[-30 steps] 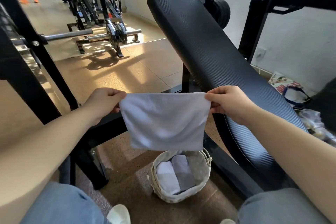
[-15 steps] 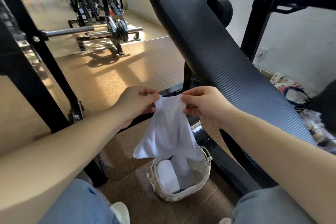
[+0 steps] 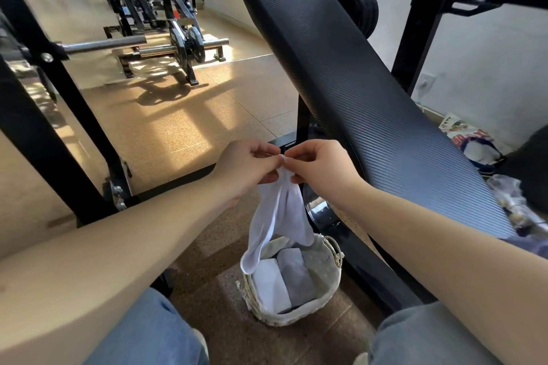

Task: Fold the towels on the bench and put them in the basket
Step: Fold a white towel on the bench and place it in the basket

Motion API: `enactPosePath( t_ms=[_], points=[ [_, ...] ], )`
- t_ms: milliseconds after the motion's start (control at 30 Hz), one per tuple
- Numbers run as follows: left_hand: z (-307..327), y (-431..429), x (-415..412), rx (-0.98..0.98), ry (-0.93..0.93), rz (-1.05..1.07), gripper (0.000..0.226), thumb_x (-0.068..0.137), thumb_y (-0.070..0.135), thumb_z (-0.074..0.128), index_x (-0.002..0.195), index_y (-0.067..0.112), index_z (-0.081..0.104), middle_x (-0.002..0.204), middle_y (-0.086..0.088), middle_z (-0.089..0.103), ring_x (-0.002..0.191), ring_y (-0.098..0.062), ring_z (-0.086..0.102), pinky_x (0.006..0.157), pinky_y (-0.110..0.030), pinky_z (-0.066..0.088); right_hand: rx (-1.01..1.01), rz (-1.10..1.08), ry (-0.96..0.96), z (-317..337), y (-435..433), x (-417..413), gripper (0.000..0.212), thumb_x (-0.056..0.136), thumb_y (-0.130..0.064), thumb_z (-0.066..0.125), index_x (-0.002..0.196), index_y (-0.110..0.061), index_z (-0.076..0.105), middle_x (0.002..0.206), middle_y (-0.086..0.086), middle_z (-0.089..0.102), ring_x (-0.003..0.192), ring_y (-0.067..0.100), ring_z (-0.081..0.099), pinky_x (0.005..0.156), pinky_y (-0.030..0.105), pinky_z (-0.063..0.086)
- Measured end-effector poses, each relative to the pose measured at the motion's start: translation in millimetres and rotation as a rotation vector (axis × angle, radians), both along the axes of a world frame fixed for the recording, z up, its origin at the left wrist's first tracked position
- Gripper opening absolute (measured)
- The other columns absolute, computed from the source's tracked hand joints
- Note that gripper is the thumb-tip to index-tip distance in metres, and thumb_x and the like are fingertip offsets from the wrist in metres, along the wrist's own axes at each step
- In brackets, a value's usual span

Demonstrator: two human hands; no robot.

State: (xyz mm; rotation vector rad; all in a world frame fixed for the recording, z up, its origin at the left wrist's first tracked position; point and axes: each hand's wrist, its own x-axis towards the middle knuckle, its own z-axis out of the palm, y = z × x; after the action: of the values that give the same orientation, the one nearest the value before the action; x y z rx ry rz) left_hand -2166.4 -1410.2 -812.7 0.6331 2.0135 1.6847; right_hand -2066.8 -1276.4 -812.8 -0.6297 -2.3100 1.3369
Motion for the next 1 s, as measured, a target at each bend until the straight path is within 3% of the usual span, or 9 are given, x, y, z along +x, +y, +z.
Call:
enactPosePath(
  t_ms=[133, 300, 433, 567, 667, 767, 867, 1000],
  points=[
    [-2, 3, 0, 0.003, -0.045, 0.013, 0.014, 0.087, 0.007, 0.076, 0.097, 0.014, 0.071, 0.091, -0.011, 0.073, 0.08, -0.02, 0.074, 0.075, -0.032, 0.063, 0.108, -0.012, -0.009, 0, 1, 1, 0.012, 0.089, -0.025, 0.079, 0.099, -0.02, 0.078, 0.081, -0.008, 0.075, 0.068, 0.007, 0.073, 0.071, 0.031, 0.064],
    [-3, 5, 3, 0.057, -0.156, 0.022, 0.014, 0.089, 0.002, 0.072, 0.097, 0.013, 0.07, 0.085, -0.009, 0.073, 0.07, -0.014, 0.072, 0.071, -0.029, 0.062, 0.271, -0.008, -0.008, -4, -2, 0, 0.018, 0.092, -0.026, 0.075, 0.108, -0.021, 0.079, 0.09, -0.008, 0.077, 0.079, 0.002, 0.071, 0.082, 0.028, 0.061],
    [-3, 3, 1, 0.043, -0.192, 0.006, 0.017, 0.088, 0.005, 0.073, 0.102, 0.015, 0.07, 0.088, -0.008, 0.075, 0.075, -0.014, 0.073, 0.069, -0.028, 0.061, 0.331, 0.051, -0.01, -7, -8, 1, 0.02, 0.092, -0.03, 0.073, 0.111, -0.026, 0.079, 0.09, -0.01, 0.077, 0.083, -0.001, 0.068, 0.081, 0.023, 0.057],
    [-4, 2, -1, -0.027, -0.121, -0.065, 0.01, 0.094, 0.025, 0.069, 0.103, 0.024, 0.072, 0.099, -0.002, 0.077, 0.097, -0.015, 0.071, 0.086, -0.034, 0.057, 0.38, 0.067, -0.008, -7, -8, 3, 0.022, 0.089, -0.026, 0.074, 0.11, -0.024, 0.078, 0.089, -0.009, 0.076, 0.081, 0.001, 0.068, 0.077, 0.026, 0.058],
    [3, 0, -5, -0.066, -0.083, -0.128, 0.014, 0.099, 0.026, 0.061, 0.11, 0.026, 0.07, 0.098, 0.004, 0.077, 0.097, -0.01, 0.07, 0.085, -0.032, 0.053, 0.39, 0.031, -0.026, -7, -4, 4, 0.023, 0.092, -0.021, 0.068, 0.113, -0.021, 0.076, 0.095, -0.005, 0.076, 0.084, 0.005, 0.067, 0.081, 0.031, 0.059],
    [4, -7, -16, -0.223, 0.17, -0.157, 0.019, 0.097, 0.022, 0.062, 0.114, 0.026, 0.069, 0.099, 0.009, 0.072, 0.093, -0.006, 0.066, 0.074, -0.021, 0.047, 0.315, -0.003, -0.052, -4, 1, 6, 0.033, 0.089, -0.013, 0.066, 0.122, -0.016, 0.072, 0.105, -0.002, 0.075, 0.085, 0.007, 0.068, 0.087, 0.029, 0.059],
    [-8, -17, -28, -0.472, 0.422, -0.121, 0.02, 0.097, 0.027, 0.06, 0.115, 0.028, 0.069, 0.101, 0.012, 0.063, 0.095, -0.009, 0.057, 0.077, -0.025, 0.041, 0.241, -0.011, -0.073, -3, 8, 10, 0.035, 0.089, -0.007, 0.064, 0.122, -0.015, 0.072, 0.104, -0.004, 0.073, 0.079, 0.007, 0.071, 0.08, 0.023, 0.061],
    [-20, -25, -39, -0.537, 0.269, -0.123, 0.011, 0.099, 0.037, 0.057, 0.103, 0.033, 0.066, 0.099, 0.008, 0.064, 0.101, -0.02, 0.063, 0.086, -0.038, 0.055, 0.212, 0.002, -0.106, -3, 15, 15, 0.027, 0.092, -0.005, 0.067, 0.115, -0.017, 0.074, 0.094, -0.009, 0.071, 0.067, 0.006, 0.072, 0.064, 0.013, 0.057]
  ],
)
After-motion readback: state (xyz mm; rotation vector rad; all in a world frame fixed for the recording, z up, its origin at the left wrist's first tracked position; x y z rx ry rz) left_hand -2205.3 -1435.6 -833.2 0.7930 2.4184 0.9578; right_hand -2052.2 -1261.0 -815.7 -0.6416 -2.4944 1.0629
